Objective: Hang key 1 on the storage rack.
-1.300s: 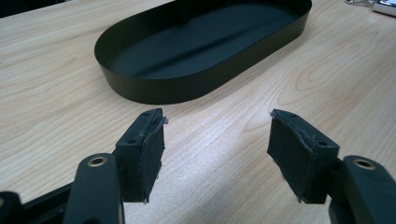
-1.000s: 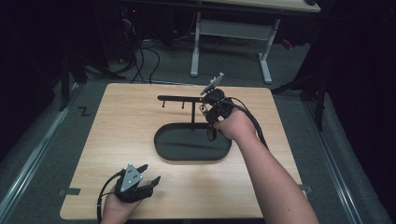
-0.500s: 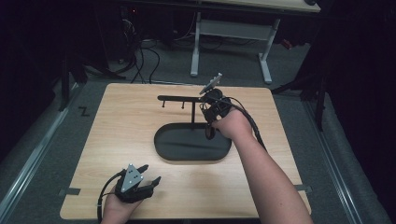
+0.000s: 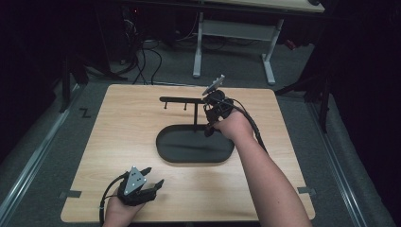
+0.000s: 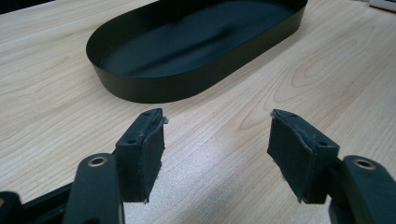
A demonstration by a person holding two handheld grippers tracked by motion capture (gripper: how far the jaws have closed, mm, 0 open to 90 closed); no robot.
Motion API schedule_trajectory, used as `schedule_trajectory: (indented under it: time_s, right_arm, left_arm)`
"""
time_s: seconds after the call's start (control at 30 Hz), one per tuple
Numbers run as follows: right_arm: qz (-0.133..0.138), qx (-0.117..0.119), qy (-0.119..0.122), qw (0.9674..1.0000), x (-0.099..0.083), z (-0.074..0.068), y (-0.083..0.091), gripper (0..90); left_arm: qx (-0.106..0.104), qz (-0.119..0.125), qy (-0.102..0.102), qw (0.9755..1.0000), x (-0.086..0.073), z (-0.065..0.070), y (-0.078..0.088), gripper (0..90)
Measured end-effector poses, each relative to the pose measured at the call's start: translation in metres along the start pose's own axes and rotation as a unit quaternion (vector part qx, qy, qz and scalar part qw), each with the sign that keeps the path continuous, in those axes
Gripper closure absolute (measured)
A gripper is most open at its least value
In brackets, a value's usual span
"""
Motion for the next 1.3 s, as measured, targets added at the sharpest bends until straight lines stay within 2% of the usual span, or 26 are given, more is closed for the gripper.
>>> schedule_trajectory:
  time_s: [0.33, 0.47, 0.67, 0.8, 1.0, 1.2, 1.3]
  right_arm:
    - [-0.002, 0.004, -0.012, 0.9999, 0.001, -0.001, -0.004, 79.5]
    - [0.004, 0.004, -0.007, 1.0, 0.001, 0.0, -0.004, 75.6]
    - [0.013, 0.008, -0.008, 0.9999, -0.009, -0.002, 0.003, 73.7]
    - [0.015, 0.017, -0.012, 0.9997, -0.024, -0.003, 0.005, 72.9]
    - [0.011, 0.025, -0.024, 0.9993, -0.06, -0.003, 0.001, 71.7]
    - [0.014, 0.035, -0.032, 0.9988, -0.093, -0.001, -0.004, 69.4]
    - [0.022, 0.032, -0.033, 0.9987, -0.109, -0.001, -0.008, 68.6]
  left_arm:
    - [-0.001, 0.0, -0.001, 1.0, 0.0, 0.001, 0.0, 36.3]
    - [-0.001, -0.001, -0.001, 1.0, 0.0, 0.0, -0.001, 36.3]
    - [-0.002, -0.001, -0.003, 1.0, 0.0, 0.001, -0.002, 36.3]
    - [-0.005, -0.005, -0.007, 1.0, 0.0, 0.003, -0.005, 36.3]
    - [-0.007, -0.01, -0.013, 0.9998, 0.0, 0.007, -0.008, 36.3]
    - [-0.013, -0.014, -0.018, 0.9996, -0.001, 0.01, -0.011, 37.4]
    - [-0.014, -0.018, -0.02, 0.9995, -0.002, 0.011, -0.011, 37.4]
Point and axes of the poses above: each handheld gripper's, and its own axes: y roughly backward along the jaws, x roughly out of its top, z roughly to its right, the point moved 5 cm from there along -y, roughly forward along the jaws, and after that the axes turned 8 degrees about y, right-handed, at the moved point
